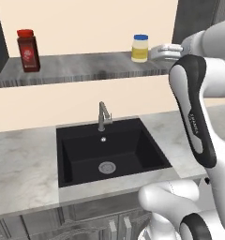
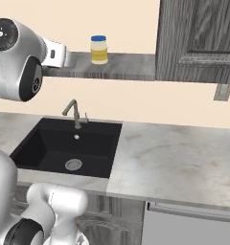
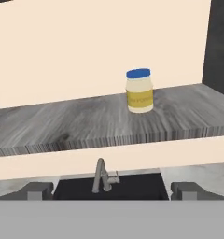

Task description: Collect the paprika, mayonnaise, and shaker from the cabinet and place them next to the stove.

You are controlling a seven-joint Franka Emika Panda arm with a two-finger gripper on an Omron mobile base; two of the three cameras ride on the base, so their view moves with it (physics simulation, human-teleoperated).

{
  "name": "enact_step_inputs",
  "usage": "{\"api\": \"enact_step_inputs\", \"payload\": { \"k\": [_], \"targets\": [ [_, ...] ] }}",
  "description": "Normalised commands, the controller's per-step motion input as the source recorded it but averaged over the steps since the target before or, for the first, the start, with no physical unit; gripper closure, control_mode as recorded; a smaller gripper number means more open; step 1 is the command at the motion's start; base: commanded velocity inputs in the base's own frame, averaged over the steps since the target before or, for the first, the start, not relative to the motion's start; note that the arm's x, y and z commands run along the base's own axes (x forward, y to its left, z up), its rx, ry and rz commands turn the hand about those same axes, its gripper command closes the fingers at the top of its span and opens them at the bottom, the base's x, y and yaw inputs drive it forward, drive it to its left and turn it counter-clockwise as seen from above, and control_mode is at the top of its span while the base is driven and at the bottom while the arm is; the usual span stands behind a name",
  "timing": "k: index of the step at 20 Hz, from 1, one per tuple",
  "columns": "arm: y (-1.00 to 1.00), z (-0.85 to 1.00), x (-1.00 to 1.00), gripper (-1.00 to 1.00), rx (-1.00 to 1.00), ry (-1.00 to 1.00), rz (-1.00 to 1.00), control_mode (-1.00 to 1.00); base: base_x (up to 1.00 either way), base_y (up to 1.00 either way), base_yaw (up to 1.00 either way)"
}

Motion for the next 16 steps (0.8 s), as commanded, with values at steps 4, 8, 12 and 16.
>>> {"api": "enact_step_inputs", "payload": {
  "k": [4,8,12,16],
  "targets": [
    [0.17,-0.03,0.23,-1.00,-0.01,0.00,0.00,-1.00,0.00,0.00,0.00],
    [0.09,0.33,0.48,-1.00,-0.02,-0.02,0.00,-1.00,0.00,0.00,0.00],
    [-0.02,0.52,0.42,-1.00,-0.03,-0.05,0.00,-1.00,0.00,0.00,0.00],
    [-0.23,0.13,0.40,-1.00,-0.04,-0.05,-0.03,-1.00,0.00,0.00,0.00]
  ]
}}
